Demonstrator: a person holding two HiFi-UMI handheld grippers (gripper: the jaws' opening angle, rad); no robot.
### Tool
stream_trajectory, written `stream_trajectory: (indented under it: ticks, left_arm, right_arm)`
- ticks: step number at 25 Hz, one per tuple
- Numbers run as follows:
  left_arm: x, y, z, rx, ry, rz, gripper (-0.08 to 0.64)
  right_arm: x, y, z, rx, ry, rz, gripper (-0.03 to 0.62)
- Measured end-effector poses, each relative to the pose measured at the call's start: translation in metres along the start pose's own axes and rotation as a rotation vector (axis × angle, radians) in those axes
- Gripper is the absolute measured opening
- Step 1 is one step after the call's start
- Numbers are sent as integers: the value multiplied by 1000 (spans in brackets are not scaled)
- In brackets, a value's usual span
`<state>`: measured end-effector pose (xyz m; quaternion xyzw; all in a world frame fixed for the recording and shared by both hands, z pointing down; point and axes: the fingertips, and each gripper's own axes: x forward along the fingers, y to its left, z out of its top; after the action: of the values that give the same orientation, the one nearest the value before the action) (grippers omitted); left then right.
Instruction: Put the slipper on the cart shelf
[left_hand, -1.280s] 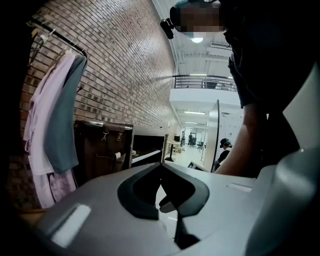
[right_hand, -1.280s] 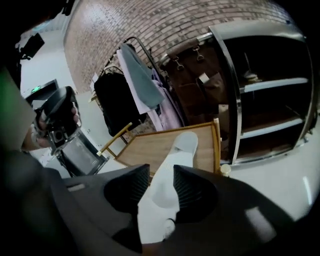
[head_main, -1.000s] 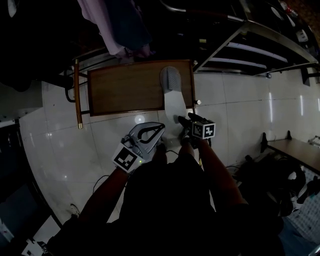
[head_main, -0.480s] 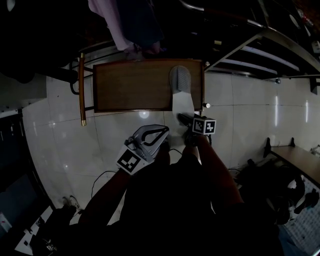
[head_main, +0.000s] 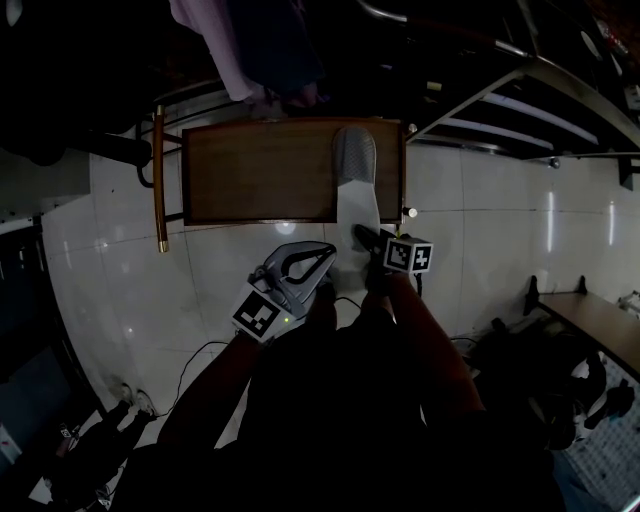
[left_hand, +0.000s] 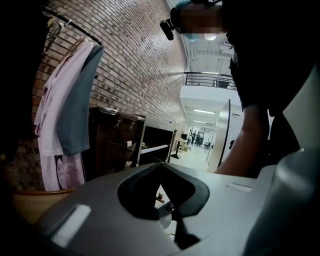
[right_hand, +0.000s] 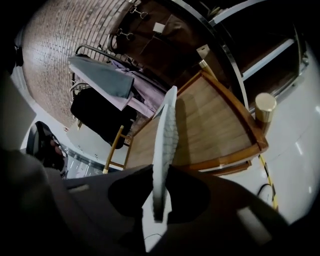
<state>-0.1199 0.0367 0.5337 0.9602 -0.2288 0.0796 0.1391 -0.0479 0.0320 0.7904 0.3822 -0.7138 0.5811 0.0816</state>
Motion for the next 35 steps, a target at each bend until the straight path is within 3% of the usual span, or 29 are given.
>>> stream_trajectory:
  ticks: [7, 10, 15, 22, 26, 35]
  left_arm:
    - [-3, -2, 23, -6, -31, 17, 5]
    - [-5, -6, 44, 17, -41, 32, 5]
    - [-7, -19, 88, 67, -110, 39, 5]
    - [-12, -53, 133, 110, -160, 38, 5]
    - [-8, -73, 150, 111, -191, 12, 5]
    - [12, -92, 168, 166, -181, 15, 3]
  right_arm:
    - [-49, 73, 36, -151, -116, 80, 67]
    - [-85, 112, 63, -217, -211, 114, 67]
    - [-151, 178, 109, -403, -373, 152, 67]
    - [-231, 263, 129, -634, -478, 211, 67]
    - [-260, 282, 134, -709, -502, 221, 67]
    - [-293, 297, 144, -754, -517, 252, 67]
